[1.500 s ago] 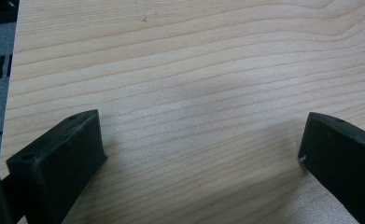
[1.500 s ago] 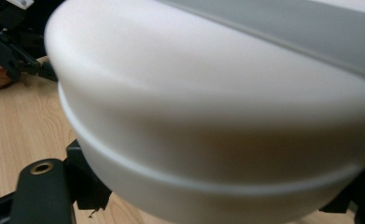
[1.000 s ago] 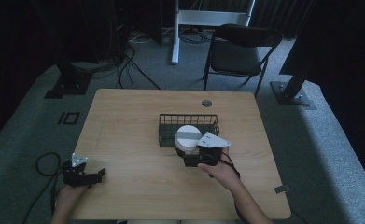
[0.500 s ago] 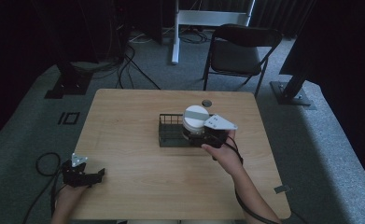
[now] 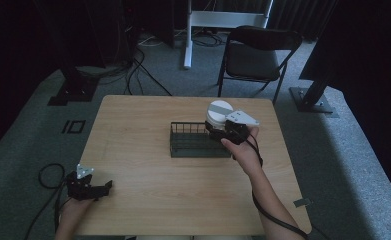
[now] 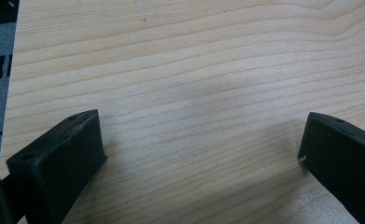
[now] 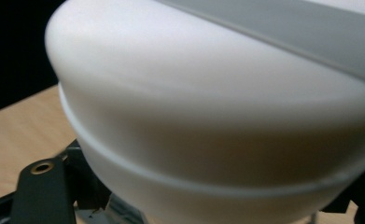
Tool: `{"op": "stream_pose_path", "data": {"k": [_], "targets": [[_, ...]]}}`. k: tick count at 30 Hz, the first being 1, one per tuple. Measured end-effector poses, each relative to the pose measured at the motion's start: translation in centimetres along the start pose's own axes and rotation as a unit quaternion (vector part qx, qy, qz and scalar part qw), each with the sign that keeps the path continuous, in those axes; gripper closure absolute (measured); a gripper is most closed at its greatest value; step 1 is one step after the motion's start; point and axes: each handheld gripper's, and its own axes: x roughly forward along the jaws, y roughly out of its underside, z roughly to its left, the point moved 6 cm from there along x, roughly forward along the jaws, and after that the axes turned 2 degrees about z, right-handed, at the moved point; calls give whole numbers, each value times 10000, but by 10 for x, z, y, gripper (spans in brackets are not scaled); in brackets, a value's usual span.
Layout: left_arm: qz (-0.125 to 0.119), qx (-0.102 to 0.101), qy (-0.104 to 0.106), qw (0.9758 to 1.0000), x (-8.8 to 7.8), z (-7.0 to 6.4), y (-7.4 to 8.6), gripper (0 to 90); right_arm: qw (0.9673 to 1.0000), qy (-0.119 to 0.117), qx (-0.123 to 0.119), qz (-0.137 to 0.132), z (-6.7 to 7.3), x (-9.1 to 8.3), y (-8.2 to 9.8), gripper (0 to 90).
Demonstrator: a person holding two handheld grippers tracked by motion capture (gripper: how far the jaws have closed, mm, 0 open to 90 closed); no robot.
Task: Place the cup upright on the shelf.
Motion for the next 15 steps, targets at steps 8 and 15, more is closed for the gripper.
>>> {"op": "stream_pose_path", "data": {"k": [8, 15], "targets": [[-1, -1, 1, 10000, 0, 0, 0, 2, 9987, 306, 150, 367, -16, 13, 19, 187], [0, 1, 0, 10000, 0, 0, 0, 2, 9971, 398, 347, 557, -23, 24, 31, 187]]}}
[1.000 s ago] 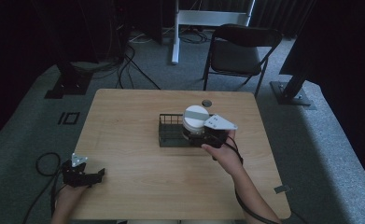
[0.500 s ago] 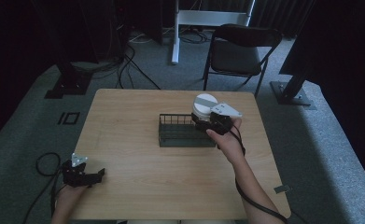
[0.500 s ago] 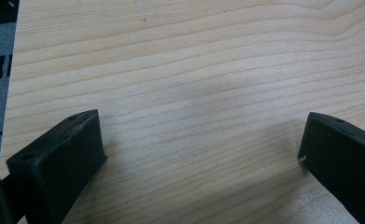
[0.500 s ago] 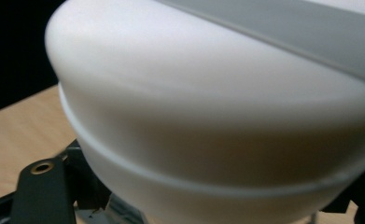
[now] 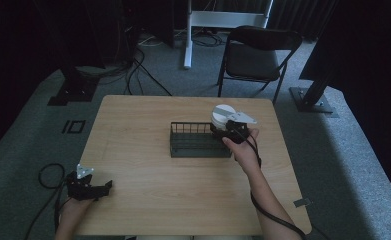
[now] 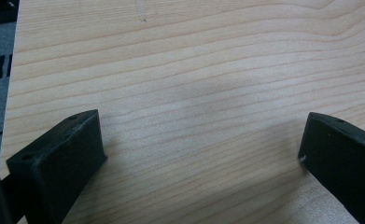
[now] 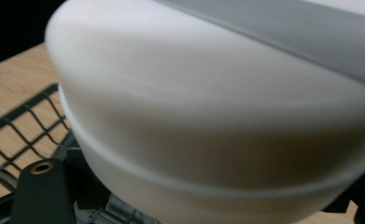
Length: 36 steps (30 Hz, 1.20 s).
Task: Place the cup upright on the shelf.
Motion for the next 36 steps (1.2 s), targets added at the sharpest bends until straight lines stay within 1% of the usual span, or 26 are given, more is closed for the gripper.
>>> {"op": "stream_pose_path", "data": {"k": [3, 5, 7, 9, 10, 14, 15, 17, 18, 21, 23, 24, 31, 36], "targets": [[0, -1, 0, 10000, 0, 0, 0, 3, 9999, -83, 67, 116, -1, 3, 3, 187], [0, 0, 0, 10000, 0, 0, 0, 2, 9999, -20, 24, 168, -1, 4, 6, 187], [0, 1, 0, 10000, 0, 0, 0, 2, 9997, -22, 64, 242, -1, 6, 9, 187], [-3, -2, 1, 10000, 0, 0, 0, 2, 9996, -1, 3, 277, -1, 7, 12, 187], [0, 0, 0, 10000, 0, 0, 0, 2, 9995, 4, 43, 299, -2, 8, 13, 187], [-1, -1, 0, 10000, 0, 0, 0, 2, 9993, 35, -4, 369, -1, 11, 18, 187], [0, 0, 0, 10000, 0, 0, 0, 2, 9993, 32, -49, 375, -1, 12, 19, 187], [-2, -2, 0, 10000, 0, 0, 0, 2, 9992, 22, -32, 386, 0, 13, 20, 187], [0, 0, 0, 10000, 0, 0, 0, 2, 9991, 21, -81, 419, 0, 14, 21, 186], [0, 0, 0, 10000, 0, 0, 0, 2, 9989, 51, -116, 443, 0, 15, 24, 187], [0, 0, 0, 10000, 0, 0, 0, 2, 9990, 48, -82, 432, 1, 15, 25, 186], [1, 1, 0, 10000, 0, 0, 0, 3, 9989, 56, -132, 454, 0, 15, 25, 187], [-5, -5, 0, 10000, 0, 0, 0, 2, 9982, 115, -208, 547, 1, 18, 31, 187], [-2, -3, 0, 10000, 0, 0, 0, 2, 9983, 112, -237, 512, 1, 18, 32, 186]]}}
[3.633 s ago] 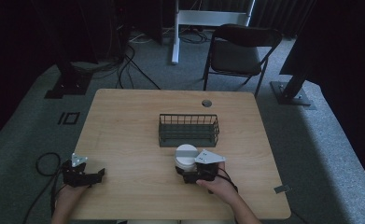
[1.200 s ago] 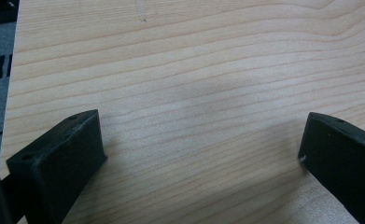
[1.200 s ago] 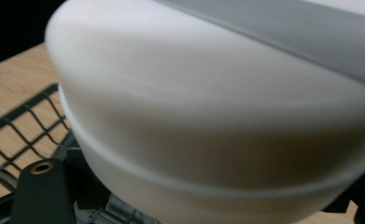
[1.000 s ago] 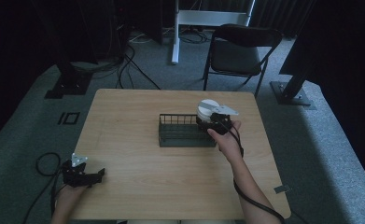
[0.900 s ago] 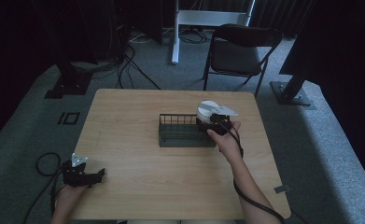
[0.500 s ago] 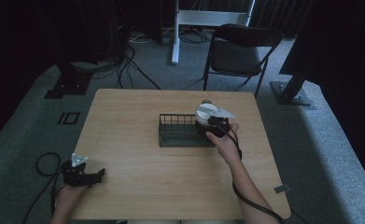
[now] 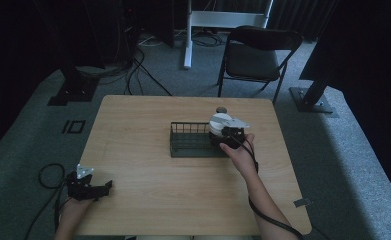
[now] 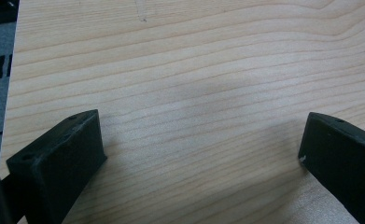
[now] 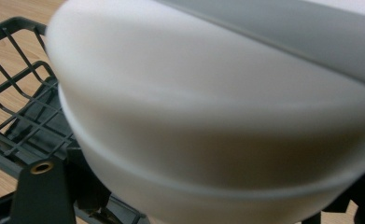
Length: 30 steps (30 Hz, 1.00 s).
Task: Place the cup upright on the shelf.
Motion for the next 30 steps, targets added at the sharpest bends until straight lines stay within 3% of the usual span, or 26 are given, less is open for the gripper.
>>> {"op": "stream_pose_path", "data": {"k": [8, 12, 23, 30], "targets": [[2, 4, 0, 10000, 0, 0, 0, 2, 9997, -80, 132, -203, 0, -1, 4, 182], [0, 1, 0, 10000, 0, 0, 0, 2, 9994, -92, 116, -327, 2, -4, 5, 135], [0, 1, 0, 10000, 0, 0, 0, 2, 9985, -125, 142, -523, 0, -13, 7, 130], [0, 1, 0, 10000, 0, 0, 0, 2, 9983, -91, 25, -579, -3, -23, 11, 128]]}}
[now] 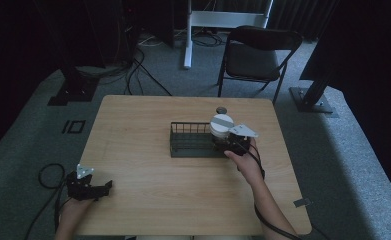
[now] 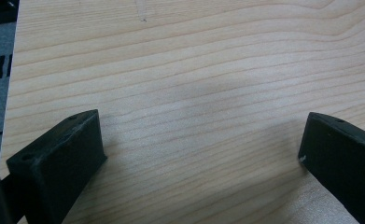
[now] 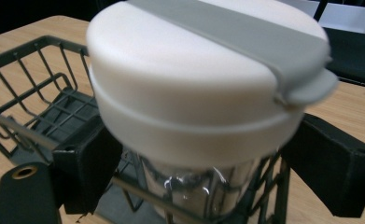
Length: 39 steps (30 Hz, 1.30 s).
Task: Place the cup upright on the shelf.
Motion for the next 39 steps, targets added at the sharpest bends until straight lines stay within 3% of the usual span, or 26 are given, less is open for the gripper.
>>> {"op": "stream_pose_path", "data": {"k": [20, 39], "targets": [[-1, -1, 0, 10000, 0, 0, 0, 3, 9997, 0, 164, -160, -11, -27, 14, 129], [-1, 0, -1, 10000, 0, 0, 0, 2, 9997, 47, 231, 46, -20, -39, 44, 129]]}}
